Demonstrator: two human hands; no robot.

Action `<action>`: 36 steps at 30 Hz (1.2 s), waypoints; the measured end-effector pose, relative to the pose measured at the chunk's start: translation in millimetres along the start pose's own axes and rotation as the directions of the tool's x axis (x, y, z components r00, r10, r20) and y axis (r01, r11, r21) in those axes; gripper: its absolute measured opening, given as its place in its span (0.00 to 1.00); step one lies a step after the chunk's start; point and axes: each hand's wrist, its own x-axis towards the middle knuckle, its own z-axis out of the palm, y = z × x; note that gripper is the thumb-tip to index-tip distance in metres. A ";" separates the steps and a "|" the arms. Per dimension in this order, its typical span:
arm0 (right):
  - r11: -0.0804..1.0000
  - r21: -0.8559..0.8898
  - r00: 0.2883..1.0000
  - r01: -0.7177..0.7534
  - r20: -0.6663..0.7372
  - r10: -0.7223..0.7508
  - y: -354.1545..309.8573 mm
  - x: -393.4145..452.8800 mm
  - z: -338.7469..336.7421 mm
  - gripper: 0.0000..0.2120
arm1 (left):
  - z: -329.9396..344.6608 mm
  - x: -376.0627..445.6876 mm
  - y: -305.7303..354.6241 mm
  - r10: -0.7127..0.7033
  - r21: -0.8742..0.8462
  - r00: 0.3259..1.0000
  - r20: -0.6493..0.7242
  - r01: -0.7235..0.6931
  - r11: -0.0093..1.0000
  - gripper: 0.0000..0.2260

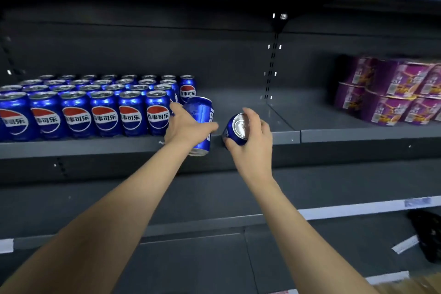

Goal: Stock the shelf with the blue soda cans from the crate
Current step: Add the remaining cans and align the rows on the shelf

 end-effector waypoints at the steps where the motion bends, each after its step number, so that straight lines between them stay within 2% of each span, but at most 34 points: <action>1: 1.000 0.007 1.000 0.013 -0.003 -0.013 -0.4 9.6 3.4 0.33 | 0.9 10.9 3.7 0.013 -0.013 1.000 0.011 -0.013 1.000 0.36; 4: 1.000 0.010 1.000 0.024 -0.001 -0.024 2.2 38.0 12.0 0.35 | 5.5 42.0 13.3 0.024 0.013 0.998 0.063 -0.025 1.000 0.36; 8: 0.999 0.021 0.999 -0.034 -0.026 0.035 12.9 72.0 23.8 0.38 | 12.4 73.5 19.5 0.024 0.000 0.991 0.130 -0.024 1.000 0.38; 12: 0.996 0.022 0.994 -0.092 -0.050 0.093 26.0 98.2 38.8 0.35 | 23.9 100.2 20.5 0.037 -0.093 0.987 0.155 -0.022 0.995 0.33; 18: 0.994 -0.005 0.993 -0.107 -0.041 0.107 39.0 128.5 59.7 0.31 | 41.3 126.1 18.3 0.128 -0.241 0.982 0.137 -0.093 0.966 0.34; 29: 0.994 -0.066 0.984 -0.088 0.147 0.097 59.0 161.9 81.7 0.27 | 70.1 141.5 -13.4 0.235 -0.429 0.966 0.105 -0.169 0.888 0.34; 36: 0.999 0.005 0.968 -0.049 0.246 0.046 71.5 173.8 81.6 0.25 | 85.2 138.6 -21.5 0.204 -0.471 0.977 0.059 -0.153 0.869 0.33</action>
